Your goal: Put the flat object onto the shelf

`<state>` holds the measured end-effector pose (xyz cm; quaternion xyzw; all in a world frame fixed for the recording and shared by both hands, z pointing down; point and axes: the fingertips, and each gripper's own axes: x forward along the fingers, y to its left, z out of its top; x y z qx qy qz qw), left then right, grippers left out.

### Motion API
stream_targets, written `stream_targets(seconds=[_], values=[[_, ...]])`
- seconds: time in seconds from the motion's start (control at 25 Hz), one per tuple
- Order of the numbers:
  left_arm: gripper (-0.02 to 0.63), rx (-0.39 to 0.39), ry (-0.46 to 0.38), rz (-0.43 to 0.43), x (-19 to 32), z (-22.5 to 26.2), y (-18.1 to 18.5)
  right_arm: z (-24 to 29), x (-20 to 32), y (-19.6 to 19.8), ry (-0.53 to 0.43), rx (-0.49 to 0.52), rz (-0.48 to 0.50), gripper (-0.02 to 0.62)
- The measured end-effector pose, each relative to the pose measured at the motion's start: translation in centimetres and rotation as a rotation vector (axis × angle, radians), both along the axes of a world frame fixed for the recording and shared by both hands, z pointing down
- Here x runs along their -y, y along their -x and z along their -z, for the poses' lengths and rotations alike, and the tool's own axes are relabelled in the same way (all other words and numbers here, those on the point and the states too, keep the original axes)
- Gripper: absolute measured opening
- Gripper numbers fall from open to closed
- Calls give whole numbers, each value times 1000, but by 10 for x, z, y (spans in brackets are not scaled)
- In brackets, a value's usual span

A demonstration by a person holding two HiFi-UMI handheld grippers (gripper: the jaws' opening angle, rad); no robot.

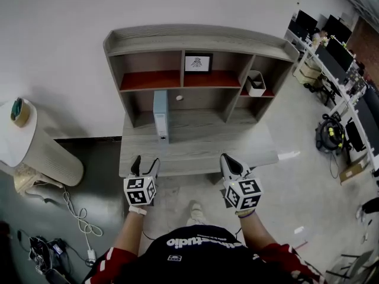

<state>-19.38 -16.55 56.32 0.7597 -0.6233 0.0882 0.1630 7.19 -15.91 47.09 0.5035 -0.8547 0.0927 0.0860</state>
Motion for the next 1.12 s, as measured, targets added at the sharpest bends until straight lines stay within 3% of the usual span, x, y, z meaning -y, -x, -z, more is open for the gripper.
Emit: stream_targets(seconds=[0.72,0.96,1.12], values=[[304,-11,-153,-89,-60,72,2,19,-40,-21,-48,-4,-76,0],[301,-15,-120,-88,-66,65,-1,17,-40,-20,-46,-3,-71,0],[259,11,-131,-79,-67,69,-1,18,-38,-18,-47,-2,-65,2]])
